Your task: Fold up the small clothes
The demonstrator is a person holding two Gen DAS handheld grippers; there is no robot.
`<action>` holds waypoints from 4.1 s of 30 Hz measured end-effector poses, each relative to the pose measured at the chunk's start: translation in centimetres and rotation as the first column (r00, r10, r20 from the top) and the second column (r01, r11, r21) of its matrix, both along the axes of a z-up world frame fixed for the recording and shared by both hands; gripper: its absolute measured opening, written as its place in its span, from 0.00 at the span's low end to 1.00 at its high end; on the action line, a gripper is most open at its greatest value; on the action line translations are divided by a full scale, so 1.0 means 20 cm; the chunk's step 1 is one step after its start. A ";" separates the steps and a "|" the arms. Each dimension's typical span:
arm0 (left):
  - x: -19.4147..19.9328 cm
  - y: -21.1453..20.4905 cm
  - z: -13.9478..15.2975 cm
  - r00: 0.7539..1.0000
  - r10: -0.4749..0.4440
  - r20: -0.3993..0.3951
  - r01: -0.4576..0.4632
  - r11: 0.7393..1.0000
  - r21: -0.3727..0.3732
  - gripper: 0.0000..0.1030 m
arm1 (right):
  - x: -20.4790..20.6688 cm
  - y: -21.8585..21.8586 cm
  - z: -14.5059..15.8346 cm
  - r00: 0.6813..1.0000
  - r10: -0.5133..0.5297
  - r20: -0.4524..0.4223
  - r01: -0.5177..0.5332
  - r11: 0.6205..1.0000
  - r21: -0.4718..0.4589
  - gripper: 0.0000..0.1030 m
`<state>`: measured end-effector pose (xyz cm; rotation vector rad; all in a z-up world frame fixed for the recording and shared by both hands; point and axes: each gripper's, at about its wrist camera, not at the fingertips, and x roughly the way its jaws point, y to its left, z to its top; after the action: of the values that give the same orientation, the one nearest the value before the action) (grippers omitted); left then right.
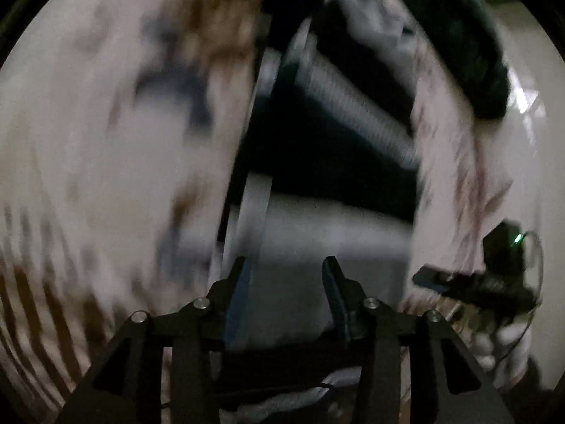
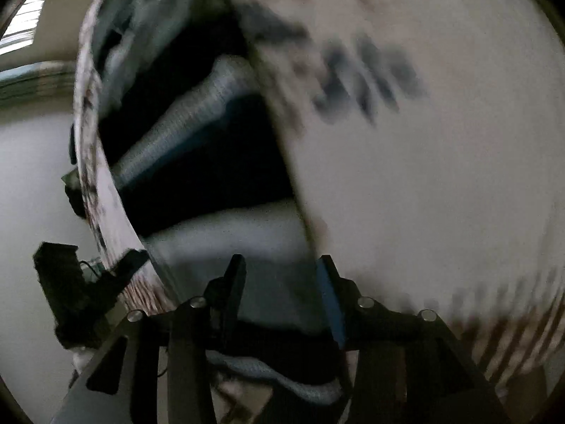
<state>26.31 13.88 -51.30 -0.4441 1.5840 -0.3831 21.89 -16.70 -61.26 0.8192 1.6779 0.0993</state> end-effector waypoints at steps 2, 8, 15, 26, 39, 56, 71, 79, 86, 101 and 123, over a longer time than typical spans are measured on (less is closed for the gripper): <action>-0.12 -0.02 -0.06 1.000 -0.002 -0.025 0.002 1.000 0.023 0.36 | -0.16 0.03 -0.10 0.997 -0.004 -0.071 0.007 0.999 0.041 0.43; -0.26 -0.03 0.00 0.990 0.051 0.128 -0.064 0.993 0.096 0.01 | -0.41 0.15 -0.21 0.999 -0.032 -0.039 0.037 0.991 0.126 0.12; -0.37 0.08 0.04 0.988 0.083 0.129 -0.095 0.992 0.084 0.01 | -0.49 0.21 -0.08 1.000 -0.006 0.000 0.006 0.998 0.062 0.09; -0.50 0.07 -0.10 0.994 0.106 0.003 -0.106 0.994 -0.036 0.38 | -0.55 0.15 -0.21 0.996 0.056 -0.065 -0.048 0.992 0.115 0.57; -0.46 0.08 -0.05 0.983 0.141 -0.119 -0.140 0.990 0.012 0.08 | -0.57 0.21 -0.15 0.988 0.093 -0.125 -0.082 0.992 0.093 0.23; 1.41 -0.07 0.24 0.935 0.059 0.350 -0.077 0.996 0.038 0.66 | 0.87 -0.53 0.11 0.913 -0.290 0.286 0.303 0.953 -0.001 0.42; 1.69 -0.11 0.07 0.905 -0.090 0.415 0.022 0.986 0.166 0.08 | 1.36 -0.32 -0.02 0.882 -0.366 0.295 0.385 0.923 -0.006 0.05; 1.73 -0.06 0.06 0.928 -0.051 0.370 0.029 0.997 0.065 0.11 | 1.49 -0.32 -0.04 0.909 -0.360 0.211 0.373 0.927 -0.027 0.09; 1.74 -0.08 0.06 0.928 -0.067 0.367 0.048 0.997 0.061 0.11 | 1.71 -0.25 0.23 0.874 -0.257 0.413 0.281 0.960 0.003 0.12; 1.78 -0.01 0.07 0.945 0.006 0.328 -0.008 1.000 0.003 0.45 | 2.03 -0.14 0.19 0.917 -0.023 0.399 0.138 0.955 -0.262 0.17; 1.05 0.07 0.46 0.914 0.031 0.404 -0.046 0.999 0.027 0.69 | 1.18 -0.03 0.45 0.935 0.058 0.349 0.016 0.979 -0.205 0.55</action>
<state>47.26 15.35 -42.13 -0.3418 1.1757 -0.3874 45.43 -17.27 -52.24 0.5867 1.3303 0.0814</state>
